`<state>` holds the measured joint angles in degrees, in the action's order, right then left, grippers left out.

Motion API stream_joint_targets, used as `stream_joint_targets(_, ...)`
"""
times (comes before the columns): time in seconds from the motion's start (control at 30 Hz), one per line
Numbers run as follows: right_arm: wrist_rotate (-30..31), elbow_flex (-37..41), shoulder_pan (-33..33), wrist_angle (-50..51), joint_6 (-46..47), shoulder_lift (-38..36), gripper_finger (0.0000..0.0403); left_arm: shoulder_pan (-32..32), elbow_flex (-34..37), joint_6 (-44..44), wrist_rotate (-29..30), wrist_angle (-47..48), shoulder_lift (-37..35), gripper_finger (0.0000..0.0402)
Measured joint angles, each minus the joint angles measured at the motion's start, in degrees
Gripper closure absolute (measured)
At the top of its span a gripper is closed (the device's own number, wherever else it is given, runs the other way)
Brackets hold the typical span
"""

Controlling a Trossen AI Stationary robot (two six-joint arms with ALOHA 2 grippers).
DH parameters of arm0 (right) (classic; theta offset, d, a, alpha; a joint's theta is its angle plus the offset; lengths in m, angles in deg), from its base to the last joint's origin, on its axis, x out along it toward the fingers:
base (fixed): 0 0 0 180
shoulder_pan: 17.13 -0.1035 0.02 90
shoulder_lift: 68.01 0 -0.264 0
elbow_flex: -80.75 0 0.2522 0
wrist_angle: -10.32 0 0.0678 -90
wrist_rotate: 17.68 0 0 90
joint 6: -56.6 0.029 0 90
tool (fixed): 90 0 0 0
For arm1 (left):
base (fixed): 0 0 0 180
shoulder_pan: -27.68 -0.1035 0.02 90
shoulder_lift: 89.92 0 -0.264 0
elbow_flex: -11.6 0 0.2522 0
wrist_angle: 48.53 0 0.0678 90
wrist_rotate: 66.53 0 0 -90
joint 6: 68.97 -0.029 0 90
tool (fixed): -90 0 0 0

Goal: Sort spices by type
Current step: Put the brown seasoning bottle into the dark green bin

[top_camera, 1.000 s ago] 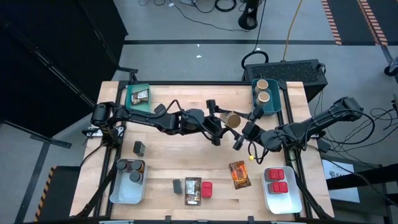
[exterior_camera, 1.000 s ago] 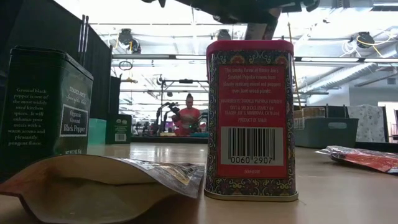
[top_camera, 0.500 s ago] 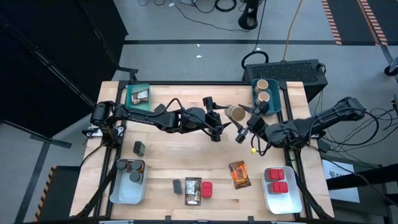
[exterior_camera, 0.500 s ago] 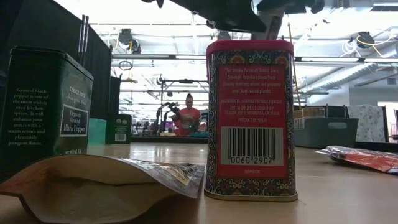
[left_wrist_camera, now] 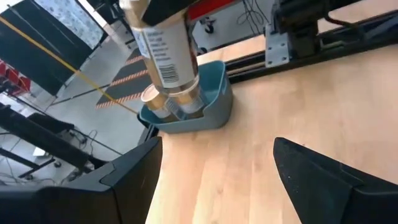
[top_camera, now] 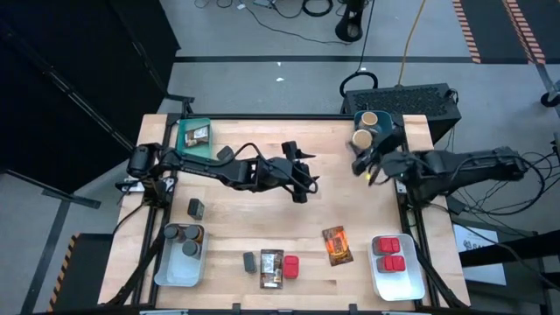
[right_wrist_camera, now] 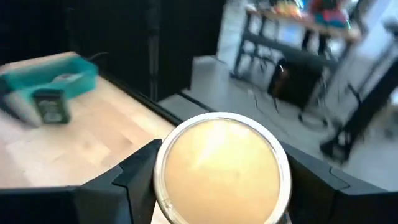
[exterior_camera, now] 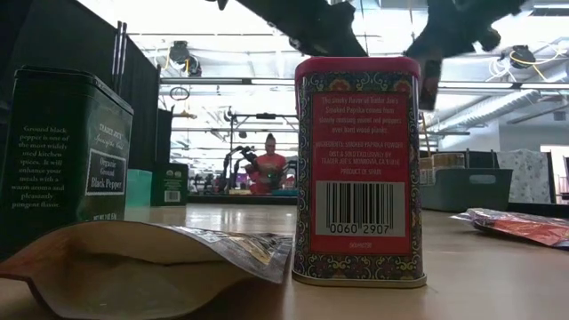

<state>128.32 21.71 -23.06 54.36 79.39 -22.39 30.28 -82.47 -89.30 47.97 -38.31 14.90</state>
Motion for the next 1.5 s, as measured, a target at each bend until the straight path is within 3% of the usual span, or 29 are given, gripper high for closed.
stream_joint_targets(0.27,-0.99,-0.04,10.79,9.54,17.92,-4.77,0.0157,1.52,0.07,0.34,0.39,-1.93,-2.02,0.0095)
stream_joint_targets(0.43,-2.80,-0.14,14.82,25.41,31.68,-7.16,0.0157,1.72,0.07,0.42,3.01,-0.12,-6.59,0.0095)
stream_joint_targets(0.5,-4.11,-0.13,15.36,27.49,33.91,-7.38,0.0157,1.49,0.07,0.27,3.02,0.03,-8.60,0.0095)
stream_joint_targets(0.67,-3.71,-2.48,15.40,27.41,31.78,-7.76,0.0157,0.55,0.07,-1.42,2.99,0.05,-12.35,0.0095)
stream_joint_targets(0.8,5.31,-6.18,16.70,28.84,28.49,-7.40,0.0157,0.13,0.07,-2.54,2.97,0.07,-14.06,0.0095)
stream_joint_targets(0.87,6.39,-6.93,19.05,28.67,27.36,-7.02,0.0157,-0.09,0.07,-3.73,2.97,-0.95,-14.21,0.0095)
stream_joint_targets(1.07,2.39,-5.79,26.75,28.87,26.62,-3.46,0.0157,-1.19,0.07,-4.42,1.13,-4.49,-14.30,0.0095)
stream_joint_targets(1.3,-1.54,-5.77,34.90,21.63,20.06,0.18,0.0157,-1.76,0.07,-4.42,0.79,-5.13,-14.23,0.0095)
stream_joint_targets(1.5,-15.28,-7.19,44.27,3.99,5.60,3.10,0.0157,-1.76,0.07,-5.75,0.72,-6.55,-14.23,0.0095)
